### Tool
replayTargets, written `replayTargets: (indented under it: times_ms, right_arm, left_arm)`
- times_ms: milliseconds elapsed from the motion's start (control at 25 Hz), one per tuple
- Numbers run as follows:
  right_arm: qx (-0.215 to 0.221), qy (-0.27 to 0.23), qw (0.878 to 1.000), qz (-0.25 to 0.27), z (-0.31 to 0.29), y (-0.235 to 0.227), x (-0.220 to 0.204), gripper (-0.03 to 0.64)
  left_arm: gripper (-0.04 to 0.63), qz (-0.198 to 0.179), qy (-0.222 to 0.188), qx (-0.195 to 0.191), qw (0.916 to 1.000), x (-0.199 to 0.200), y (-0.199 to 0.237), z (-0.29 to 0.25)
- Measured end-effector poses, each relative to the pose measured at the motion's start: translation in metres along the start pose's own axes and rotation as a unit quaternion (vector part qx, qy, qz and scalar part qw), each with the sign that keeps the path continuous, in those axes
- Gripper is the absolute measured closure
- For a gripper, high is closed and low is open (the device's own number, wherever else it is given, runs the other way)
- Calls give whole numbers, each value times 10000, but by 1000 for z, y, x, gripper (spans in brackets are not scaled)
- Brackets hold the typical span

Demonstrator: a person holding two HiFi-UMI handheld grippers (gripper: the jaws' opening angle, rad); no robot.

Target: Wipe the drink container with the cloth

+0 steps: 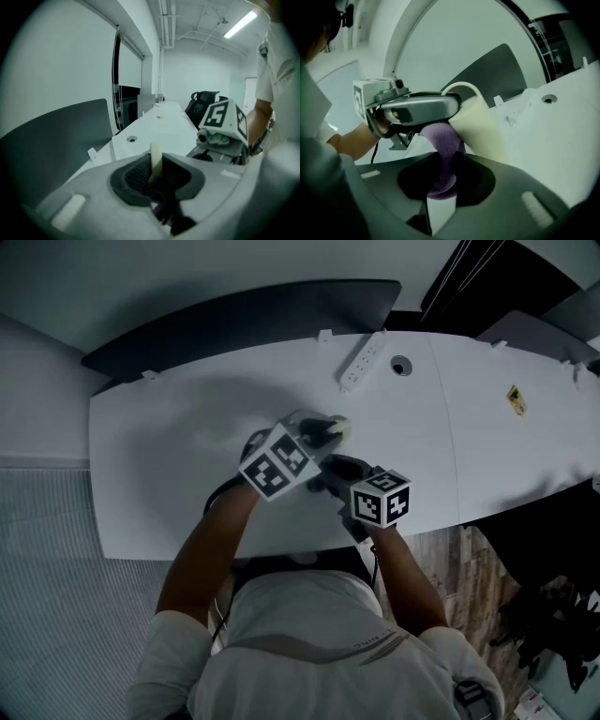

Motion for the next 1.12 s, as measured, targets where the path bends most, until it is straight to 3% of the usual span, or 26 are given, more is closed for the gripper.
replayTargets:
  times_ms: [280,400,560,680,760,880,1000,1120]
  right_arm:
    - [47,-653,9895,-1286,-8,-25,-1,518]
    - [-254,-502,9881,-1431,-22,-43,-12,518]
    - [-1076,-32,9847,-1370,-44,-68,-28,518]
    - [-1342,85,9822,-1311,-55,-73,-30,520]
    - [-1266,108,9833,-1300,-53,-71,-31,520]
    - [-821,-28,9864,-1422,-28,-54,-39,520]
    - [-408,-529,9827,-1729,14,-31,-48,520]
    - [-510,-1252,9713,-1959,55,-19,-45,520]
  left_arm:
    - [526,11,-34,-1,10000,-1,0,0]
    - [526,17,-44,-3,10000,-1,1,1]
    - [526,-16,-34,5,10000,-1,1,0]
    - [526,-6,-37,11,10000,-1,1,0]
    - [526,-6,-38,6,10000,-1,1,0]
    - [526,37,-65,-3,10000,-2,1,0]
    - [526,23,-71,-9,10000,-2,1,0]
    - [526,14,-77,-17,10000,-2,1,1]
Point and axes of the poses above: the fingertips, and each gripper's own axes: z backward along the fingers, y to its left, x out of its top, the point moved 4 cm from there along z, backward along the fingers, and after that the axes turned 11 degrees about -z, right-handed, at the moved point
